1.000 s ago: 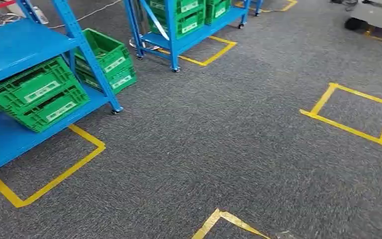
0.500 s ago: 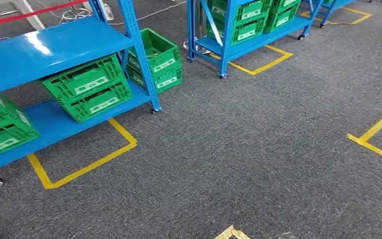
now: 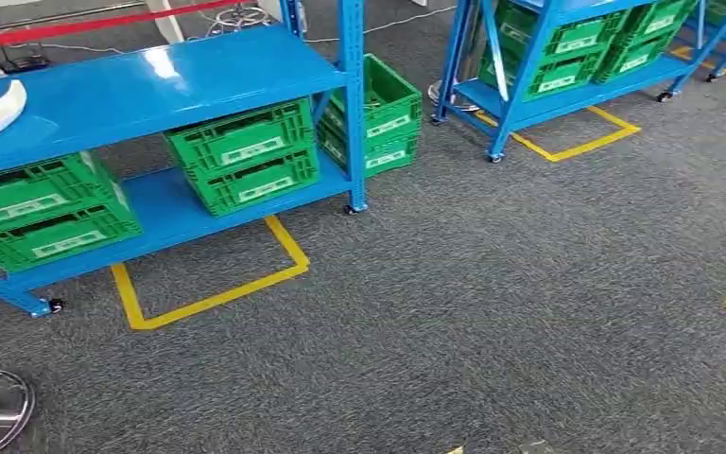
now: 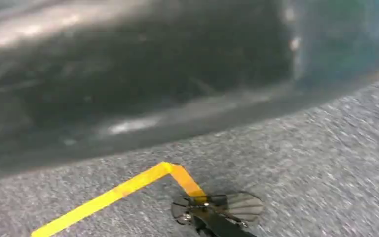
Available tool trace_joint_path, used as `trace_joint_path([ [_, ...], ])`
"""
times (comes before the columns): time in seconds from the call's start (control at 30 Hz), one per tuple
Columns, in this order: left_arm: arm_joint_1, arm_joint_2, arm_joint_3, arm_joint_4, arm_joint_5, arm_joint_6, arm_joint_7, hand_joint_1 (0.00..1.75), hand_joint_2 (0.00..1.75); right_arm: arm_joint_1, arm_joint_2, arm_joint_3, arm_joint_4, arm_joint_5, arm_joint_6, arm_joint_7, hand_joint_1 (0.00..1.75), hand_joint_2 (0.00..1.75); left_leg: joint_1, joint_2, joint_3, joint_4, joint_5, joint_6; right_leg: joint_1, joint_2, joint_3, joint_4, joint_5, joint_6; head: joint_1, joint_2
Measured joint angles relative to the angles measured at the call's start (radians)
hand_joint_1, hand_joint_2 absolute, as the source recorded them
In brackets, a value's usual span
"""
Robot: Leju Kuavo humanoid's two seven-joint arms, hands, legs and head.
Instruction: Take the parts from the cabinet and place them on the table.
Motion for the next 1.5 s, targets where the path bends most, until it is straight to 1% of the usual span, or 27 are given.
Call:
trace_joint_path([
  [0.03, 0.000, 0.000, 0.000, 0.002, 0.001, 0.004, -0.002, 0.00, 0.00, 0.002, -0.002, 0.002, -0.005, -0.004, -0.003, 0.000, 0.00, 0.00, 0.001, -0.010, 0.001, 0.000, 0.000, 0.004, 0.000, 0.057, -0.013, 0.040, -0.030, 0.003, 0.006, 0.000],
  [0.07, -0.003, 0.000, 0.000, 0.004, 0.003, 0.003, -0.003, 0.00, 0.00, 0.006, -0.005, 0.005, -0.008, -0.006, -0.005, 0.002, 0.00, 0.00, 0.003, -0.022, 0.001, 0.000, 0.000, 0.010, 0.000, 0.088, -0.050, 0.118, -0.073, 0.005, 0.008, 0.000],
  [0.13, -0.005, 0.000, 0.000, 0.007, 0.005, 0.002, -0.004, 0.00, 0.00, 0.012, -0.011, 0.012, -0.008, -0.009, -0.006, 0.007, 0.00, 0.00, 0.003, -0.052, 0.001, 0.001, -0.001, 0.012, 0.000, 0.104, -0.132, 0.278, -0.137, 0.007, 0.011, 0.000],
  [0.17, -0.004, 0.000, 0.000, 0.007, 0.004, 0.000, -0.004, 0.00, 0.00, 0.016, -0.013, 0.014, -0.010, -0.012, -0.009, 0.007, 0.00, 0.00, 0.003, -0.066, 0.002, 0.001, -0.001, 0.012, 0.000, 0.104, -0.159, 0.314, -0.139, 0.007, 0.011, 0.000],
  [0.2, -0.004, 0.000, 0.000, 0.008, 0.003, -0.001, -0.004, 0.00, 0.00, 0.018, -0.013, 0.016, -0.014, -0.016, -0.011, 0.006, 0.00, 0.00, 0.003, -0.081, 0.003, 0.001, -0.001, 0.012, 0.000, 0.105, -0.162, 0.301, -0.115, 0.006, 0.011, 0.000],
  [0.27, -0.003, -0.001, 0.000, 0.013, 0.007, -0.002, -0.004, 0.00, 0.00, 0.020, -0.016, 0.021, -0.017, -0.018, -0.014, 0.006, 0.00, 0.00, 0.007, -0.111, 0.010, 0.003, -0.003, 0.008, -0.004, 0.116, -0.109, 0.159, -0.014, 0.005, 0.011, 0.000],
  [0.3, -0.004, -0.001, 0.000, 0.015, 0.011, -0.002, -0.004, 0.00, 0.00, 0.020, -0.017, 0.022, -0.019, -0.018, -0.015, 0.006, 0.00, 0.00, 0.008, -0.124, 0.013, 0.004, -0.006, 0.003, -0.011, 0.151, -0.066, 0.059, 0.038, 0.009, 0.011, 0.000],
  [0.33, -0.004, 0.001, 0.000, 0.015, 0.012, -0.002, -0.004, 0.00, 0.00, 0.020, -0.017, 0.024, -0.020, -0.019, -0.016, 0.006, 0.00, 0.00, 0.005, -0.134, 0.012, 0.007, -0.007, -0.004, -0.018, 0.202, -0.051, 0.019, 0.035, 0.014, 0.013, 0.000],
  [0.47, 0.004, 0.002, 0.000, 0.018, 0.012, -0.008, -0.003, 0.00, 0.00, 0.017, -0.019, 0.029, -0.024, -0.021, -0.018, 0.006, 0.00, 0.00, 0.008, -0.177, 0.002, 0.001, 0.005, -0.029, -0.010, 0.162, -0.042, 0.016, 0.044, -0.014, 0.010, 0.000],
  [0.5, 0.004, 0.003, 0.000, 0.019, 0.012, -0.008, -0.002, 0.00, 0.00, 0.017, -0.019, 0.030, -0.029, -0.022, -0.019, 0.005, 0.00, 0.00, 0.008, -0.159, 0.000, 0.006, -0.001, -0.032, -0.016, 0.148, -0.041, 0.010, 0.048, -0.023, 0.011, 0.000],
  [0.53, 0.004, 0.002, 0.000, 0.019, 0.012, -0.008, -0.002, 0.00, 0.00, 0.018, -0.019, 0.030, -0.031, -0.022, -0.019, 0.003, 0.00, 0.00, 0.000, -0.101, -0.011, 0.030, -0.023, -0.038, -0.014, 0.139, -0.040, 0.009, 0.049, -0.027, 0.002, 0.000],
  [0.57, -0.001, 0.002, 0.000, 0.019, 0.012, -0.008, -0.002, 0.00, 0.00, 0.018, -0.020, 0.031, -0.031, -0.023, -0.020, 0.003, 0.00, 0.00, 0.000, -0.070, -0.039, 0.086, -0.059, -0.043, -0.012, 0.125, -0.041, 0.009, 0.048, -0.032, -0.003, 0.000],
  [0.63, -0.004, 0.002, 0.000, 0.024, 0.011, -0.009, -0.002, 0.00, 0.00, 0.023, -0.021, 0.033, -0.031, -0.024, -0.022, 0.003, 0.00, 0.00, 0.003, -0.047, -0.122, 0.257, -0.137, -0.046, -0.007, 0.091, -0.042, 0.009, 0.045, -0.039, -0.003, 0.000],
  [0.7, -0.001, 0.002, 0.000, 0.026, 0.011, -0.008, -0.002, 0.00, 0.00, 0.023, -0.024, 0.035, -0.031, -0.025, -0.027, 0.003, 0.00, 0.00, 0.003, -0.046, -0.149, 0.312, -0.135, -0.044, -0.004, 0.063, -0.041, 0.009, 0.043, -0.042, -0.003, 0.000],
  [0.77, 0.000, 0.002, 0.000, 0.027, 0.011, -0.008, -0.002, 0.00, 0.00, 0.019, -0.025, 0.035, -0.033, -0.029, -0.030, -0.002, 0.00, 0.00, 0.002, -0.038, -0.095, 0.204, -0.060, -0.035, 0.000, 0.040, -0.037, 0.009, 0.040, -0.042, -0.003, 0.000],
  [0.8, 0.000, 0.002, 0.000, 0.027, 0.011, -0.008, -0.002, 0.00, 0.00, 0.019, -0.025, 0.035, -0.038, -0.031, -0.032, -0.006, 0.00, 0.00, -0.003, -0.018, -0.045, 0.112, -0.018, -0.026, 0.001, 0.028, -0.033, 0.009, 0.038, -0.041, -0.003, 0.000],
  [0.83, 0.000, 0.003, 0.000, 0.027, 0.011, -0.008, -0.002, 0.00, 0.00, 0.019, -0.025, 0.035, -0.043, -0.034, -0.033, -0.010, 0.00, 0.00, -0.015, 0.051, -0.002, 0.035, 0.002, -0.011, 0.002, 0.020, -0.029, 0.008, 0.035, -0.039, -0.002, 0.000],
  [0.87, -0.004, 0.003, 0.000, 0.027, 0.011, -0.008, -0.002, 0.00, 0.00, 0.020, -0.025, 0.035, -0.046, -0.035, -0.034, -0.012, 0.00, 0.00, -0.023, 0.063, 0.008, 0.004, -0.009, -0.007, 0.011, 0.011, -0.029, 0.014, 0.028, -0.032, -0.005, 0.000],
  [1.0, 0.000, 0.002, 0.000, 0.028, 0.012, -0.008, -0.003, 0.00, 0.00, 0.017, -0.026, 0.036, -0.054, -0.036, -0.035, -0.012, 0.00, 0.00, -0.014, 0.010, 0.008, -0.008, 0.001, 0.008, 0.013, -0.032, -0.012, 0.001, 0.021, -0.014, -0.003, 0.000],
  [1.07, -0.002, 0.001, 0.000, 0.028, 0.012, -0.008, -0.003, 0.00, 0.00, 0.019, -0.027, 0.040, -0.057, -0.036, -0.035, -0.014, 0.00, 0.00, -0.006, -0.008, 0.009, -0.011, 0.007, 0.016, 0.003, 0.075, -0.046, 0.075, -0.025, -0.002, 0.004, 0.000],
  [1.13, -0.006, 0.000, 0.000, 0.029, 0.012, -0.008, -0.003, 0.00, 0.00, 0.022, -0.030, 0.040, -0.056, -0.041, -0.035, -0.015, 0.00, 0.00, -0.004, -0.030, 0.008, -0.011, 0.007, 0.019, 0.001, 0.104, -0.122, 0.233, -0.093, 0.006, 0.010, 0.000],
  [1.2, -0.003, 0.000, 0.000, 0.029, 0.012, -0.008, -0.003, 0.00, 0.00, 0.023, -0.032, 0.040, -0.056, -0.042, -0.035, -0.016, 0.00, 0.00, -0.004, -0.046, 0.010, -0.010, 0.006, 0.020, -0.001, 0.105, -0.174, 0.309, -0.099, 0.011, 0.011, 0.000],
  [1.27, -0.003, 0.000, 0.000, 0.029, 0.012, -0.010, -0.003, 0.00, 0.00, 0.022, -0.032, 0.042, -0.056, -0.042, -0.035, -0.018, 0.00, 0.00, 0.000, -0.057, 0.014, -0.009, 0.003, 0.016, -0.005, 0.105, -0.141, 0.212, -0.021, 0.014, 0.011, 0.000],
  [1.33, -0.003, 0.000, 0.000, 0.029, 0.012, -0.013, -0.003, 0.00, 0.00, 0.020, -0.033, 0.042, -0.056, -0.043, -0.035, -0.019, 0.00, 0.00, 0.003, -0.064, 0.019, -0.002, -0.004, 0.001, -0.015, 0.108, -0.061, 0.037, 0.064, 0.025, 0.012, 0.000],
  [1.37, -0.003, 0.003, 0.000, 0.029, 0.012, -0.013, -0.003, 0.00, 0.00, 0.017, -0.032, 0.044, -0.057, -0.043, -0.036, -0.019, 0.00, 0.00, -0.002, -0.066, 0.014, 0.006, -0.009, -0.007, -0.013, 0.122, -0.054, 0.016, 0.041, 0.028, 0.018, 0.000],
  [1.4, -0.004, 0.002, 0.000, 0.029, 0.012, -0.013, -0.004, 0.00, 0.00, 0.015, -0.032, 0.043, -0.057, -0.044, -0.037, -0.020, 0.00, 0.00, -0.004, -0.068, 0.009, 0.008, -0.010, -0.010, -0.014, 0.125, -0.046, 0.016, 0.045, 0.006, 0.014, 0.000],
  [1.5, -0.002, 0.005, 0.000, 0.029, 0.013, -0.013, -0.004, 0.00, 0.00, 0.016, -0.032, 0.043, -0.057, -0.044, -0.037, -0.021, 0.00, 0.00, 0.000, -0.069, 0.010, 0.005, -0.006, -0.019, -0.013, 0.123, -0.050, 0.018, 0.046, -0.015, 0.011, 0.000],
])
